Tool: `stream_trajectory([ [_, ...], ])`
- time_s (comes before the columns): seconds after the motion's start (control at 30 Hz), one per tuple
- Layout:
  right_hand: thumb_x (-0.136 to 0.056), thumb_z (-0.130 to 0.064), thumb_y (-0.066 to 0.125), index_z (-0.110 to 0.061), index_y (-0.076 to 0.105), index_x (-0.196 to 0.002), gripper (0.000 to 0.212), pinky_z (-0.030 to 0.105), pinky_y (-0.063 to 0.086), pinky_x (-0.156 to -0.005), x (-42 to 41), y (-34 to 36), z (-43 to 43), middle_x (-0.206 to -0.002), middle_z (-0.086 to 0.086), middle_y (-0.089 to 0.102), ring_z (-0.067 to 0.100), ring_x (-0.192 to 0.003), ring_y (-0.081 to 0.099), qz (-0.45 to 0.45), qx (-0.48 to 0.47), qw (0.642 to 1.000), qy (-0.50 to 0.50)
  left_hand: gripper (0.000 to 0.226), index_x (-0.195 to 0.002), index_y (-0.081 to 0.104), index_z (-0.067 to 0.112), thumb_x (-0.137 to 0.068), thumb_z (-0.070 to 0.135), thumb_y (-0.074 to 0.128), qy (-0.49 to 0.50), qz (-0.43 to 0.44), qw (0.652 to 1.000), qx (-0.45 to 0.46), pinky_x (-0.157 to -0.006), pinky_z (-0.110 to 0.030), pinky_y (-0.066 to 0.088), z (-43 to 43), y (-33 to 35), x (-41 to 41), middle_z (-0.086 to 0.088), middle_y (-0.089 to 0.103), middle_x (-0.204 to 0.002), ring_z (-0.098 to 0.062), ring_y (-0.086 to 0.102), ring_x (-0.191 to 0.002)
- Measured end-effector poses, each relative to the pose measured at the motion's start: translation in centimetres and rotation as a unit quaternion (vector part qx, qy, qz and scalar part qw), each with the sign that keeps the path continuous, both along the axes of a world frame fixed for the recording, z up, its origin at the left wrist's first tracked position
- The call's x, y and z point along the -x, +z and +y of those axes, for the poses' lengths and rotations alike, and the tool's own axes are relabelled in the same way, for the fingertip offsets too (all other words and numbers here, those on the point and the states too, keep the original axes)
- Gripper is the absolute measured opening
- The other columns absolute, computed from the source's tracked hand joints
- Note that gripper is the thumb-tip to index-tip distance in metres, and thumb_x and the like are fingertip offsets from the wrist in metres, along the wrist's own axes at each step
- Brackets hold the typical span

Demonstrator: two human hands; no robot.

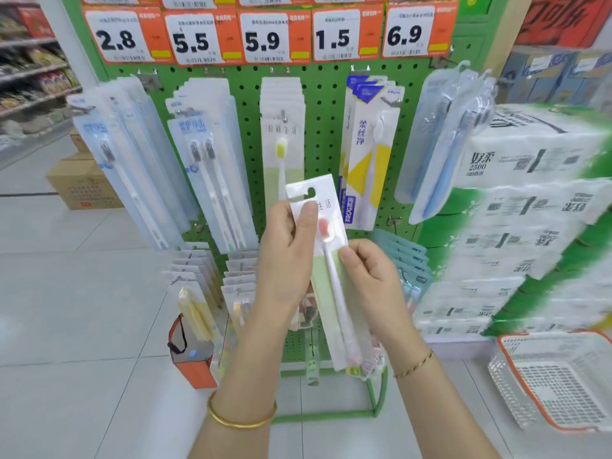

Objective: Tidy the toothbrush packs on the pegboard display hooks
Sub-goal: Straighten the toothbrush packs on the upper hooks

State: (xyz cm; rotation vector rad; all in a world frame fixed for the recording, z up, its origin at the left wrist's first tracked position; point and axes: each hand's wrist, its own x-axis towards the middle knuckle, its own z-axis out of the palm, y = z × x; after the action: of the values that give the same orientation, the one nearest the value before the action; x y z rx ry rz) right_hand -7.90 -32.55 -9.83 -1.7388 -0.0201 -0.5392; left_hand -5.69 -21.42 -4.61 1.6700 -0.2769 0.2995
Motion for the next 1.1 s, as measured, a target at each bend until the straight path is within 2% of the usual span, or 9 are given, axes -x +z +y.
stream_trajectory([
  [0.13,-0.095,-0.01,0.052,-0.016,0.05,-0.07,0.026,0.012,0.035,-0.06,2.9,-2.3,-1.5,-0.065,-0.013,0.045,-0.001,-0.063,0.04,0.039,0.001,0.999,0.005,0.013,-0.091,0.052,0.022,-0.095,0.035,0.053,-0.005,0.053,0.999,-0.011,-0.063,-0.021,0.042,-1.8,-2.8,0.8,0.011,0.058,-0.074,-0.003,0.053,-0.066],
  [0.3,-0.096,-0.016,0.052,-0.019,0.041,-0.064,0.034,0.017,0.03,-0.056,5.0,-4.6,-3.4,-0.06,-0.012,0.035,0.001,-0.058,0.034,0.095,0.03,0.995,0.018,0.029,-0.095,0.054,0.011,-0.096,0.039,0.05,0.008,0.078,0.997,-0.001,-0.08,-0.04,0.046,-3.5,-6.2,1.8,-0.008,0.061,-0.086,-0.024,0.056,-0.081],
  [0.4,-0.095,-0.016,0.052,-0.02,0.035,-0.061,0.038,0.026,0.027,-0.058,5.8,-5.9,-4.4,-0.058,-0.012,0.032,0.005,-0.059,0.031,0.117,0.037,0.992,0.011,0.027,-0.09,0.052,0.016,-0.098,0.04,0.045,0.011,0.117,0.993,-0.001,-0.082,-0.036,0.043,-4.3,-7.4,2.1,0.012,0.058,-0.075,-0.012,0.054,-0.077],
  [0.53,-0.094,-0.016,0.053,-0.022,0.033,-0.059,0.041,0.025,0.027,-0.056,6.2,-7.0,-4.5,-0.055,-0.013,0.032,0.005,-0.057,0.03,0.134,0.021,0.991,-0.017,0.041,-0.104,0.052,0.019,-0.092,0.057,0.043,-0.026,0.16,0.986,-0.03,-0.098,-0.036,0.039,-4.7,-8.9,2.6,0.009,0.057,-0.097,-0.013,0.053,-0.105],
  [0.6,-0.094,-0.014,0.053,-0.02,0.034,-0.06,0.04,0.022,0.027,-0.055,6.2,-7.3,-4.3,-0.057,-0.011,0.032,0.004,-0.058,0.031,0.133,0.012,0.991,-0.021,0.036,-0.119,0.047,0.019,-0.095,0.046,0.049,-0.046,0.166,0.985,-0.032,-0.089,-0.024,0.04,-4.7,-9.4,3.0,0.011,0.055,-0.109,-0.005,0.051,-0.104],
  [0.7,-0.093,-0.012,0.054,-0.017,0.035,-0.06,0.038,0.022,0.027,-0.055,6.1,-7.6,-4.1,-0.059,-0.007,0.032,0.004,-0.058,0.031,0.131,0.013,0.991,-0.02,0.033,-0.123,0.042,0.022,-0.096,0.038,0.05,-0.053,0.161,0.985,-0.029,-0.08,-0.014,0.037,-4.5,-9.6,3.2,0.011,0.054,-0.114,0.004,0.05,-0.1],
  [0.87,-0.094,-0.013,0.052,-0.015,0.035,-0.061,0.037,0.019,0.027,-0.052,5.6,-7.5,-3.9,-0.06,-0.005,0.033,0.004,-0.057,0.03,0.128,0.021,0.991,-0.026,0.037,-0.123,0.035,0.02,-0.096,0.044,0.046,-0.075,0.183,0.978,-0.068,-0.09,-0.027,0.036,-4.2,-9.8,3.3,0.007,0.048,-0.121,-0.007,0.046,-0.109],
  [1.0,-0.096,-0.012,0.05,-0.014,0.042,-0.063,0.034,0.018,0.029,-0.053,5.4,-7.2,-4.1,-0.059,-0.007,0.035,0.002,-0.055,0.032,0.122,-0.039,0.991,-0.035,0.065,-0.144,0.019,0.012,-0.095,0.044,0.048,-0.127,0.184,0.963,-0.149,-0.108,-0.038,0.032,-4.3,-10.8,3.4,-0.002,0.036,-0.144,-0.018,0.035,-0.133],
  [1.1,-0.096,-0.014,0.051,-0.014,0.048,-0.064,0.032,0.018,0.03,-0.054,5.3,-7.3,-4.4,-0.057,-0.012,0.038,0.0,-0.053,0.033,0.133,-0.055,0.988,-0.053,0.062,-0.146,0.018,0.015,-0.097,0.04,0.045,-0.176,0.179,0.956,-0.153,-0.105,-0.032,0.032,-4.2,-11.3,3.8,0.003,0.035,-0.143,-0.014,0.035,-0.133],
])
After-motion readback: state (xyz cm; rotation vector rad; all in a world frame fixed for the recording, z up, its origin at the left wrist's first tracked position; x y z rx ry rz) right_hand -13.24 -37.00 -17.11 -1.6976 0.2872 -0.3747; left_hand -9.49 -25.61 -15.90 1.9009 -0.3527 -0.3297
